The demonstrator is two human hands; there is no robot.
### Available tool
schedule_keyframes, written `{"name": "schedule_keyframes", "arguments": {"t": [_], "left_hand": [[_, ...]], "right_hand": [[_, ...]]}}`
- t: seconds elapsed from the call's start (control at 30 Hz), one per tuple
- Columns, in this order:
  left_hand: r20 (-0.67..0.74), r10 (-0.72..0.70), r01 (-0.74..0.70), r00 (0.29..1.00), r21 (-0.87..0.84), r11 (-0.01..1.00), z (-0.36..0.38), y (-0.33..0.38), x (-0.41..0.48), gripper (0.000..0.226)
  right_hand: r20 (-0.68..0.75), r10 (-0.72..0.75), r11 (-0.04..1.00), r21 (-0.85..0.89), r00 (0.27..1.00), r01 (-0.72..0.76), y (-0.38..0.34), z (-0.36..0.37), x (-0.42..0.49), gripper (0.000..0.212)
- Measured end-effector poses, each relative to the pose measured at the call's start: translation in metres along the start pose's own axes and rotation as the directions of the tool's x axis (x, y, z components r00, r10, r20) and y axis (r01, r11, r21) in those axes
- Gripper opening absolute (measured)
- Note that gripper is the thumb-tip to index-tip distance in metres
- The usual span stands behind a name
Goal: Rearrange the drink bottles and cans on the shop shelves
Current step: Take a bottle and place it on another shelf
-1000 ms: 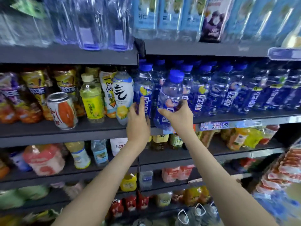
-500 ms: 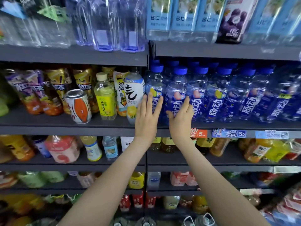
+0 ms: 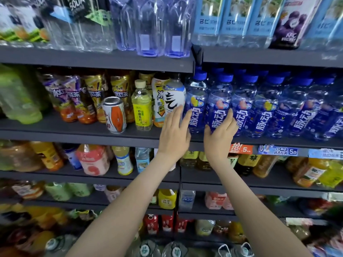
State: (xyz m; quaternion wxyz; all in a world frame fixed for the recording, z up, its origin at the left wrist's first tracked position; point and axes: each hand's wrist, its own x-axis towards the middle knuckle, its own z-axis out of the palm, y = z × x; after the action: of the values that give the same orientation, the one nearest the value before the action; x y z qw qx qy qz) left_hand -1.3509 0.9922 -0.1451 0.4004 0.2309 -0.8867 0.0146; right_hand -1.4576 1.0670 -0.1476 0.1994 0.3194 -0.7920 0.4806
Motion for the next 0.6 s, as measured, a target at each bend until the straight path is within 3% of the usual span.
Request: {"name": "schedule_keyframes", "arguments": {"t": [0.13,0.27,0.43,0.6], "left_hand": [[-0.043,-0.074,0.070,0.996,-0.098,0.993,-0.048,-0.044,-0.021,0.047],[-0.123,-0.203,0.191,0.971,-0.104,0.976,-0.126,-0.115,-0.049,0.045],[-0.176,-0.226,0.246,0.958,0.098,0.964,-0.242,-0.228,-0.070,0.044],[-0.216,-0.289,0.337,0.932,0.232,0.912,-0.343,-0.323,-0.076,0.044]], "right_hand": [[0.057,-0.152,0.980,0.140,0.987,0.143,-0.057,0.007,-0.044,0.053],[0.177,-0.290,0.925,0.303,0.941,0.228,-0.160,0.036,-0.084,0.033],[0.127,-0.463,0.839,0.382,0.877,0.388,-0.314,0.094,-0.112,0.027],[0.118,-0.557,0.759,0.476,0.822,0.445,-0.452,0.136,-0.136,0.033]]}}
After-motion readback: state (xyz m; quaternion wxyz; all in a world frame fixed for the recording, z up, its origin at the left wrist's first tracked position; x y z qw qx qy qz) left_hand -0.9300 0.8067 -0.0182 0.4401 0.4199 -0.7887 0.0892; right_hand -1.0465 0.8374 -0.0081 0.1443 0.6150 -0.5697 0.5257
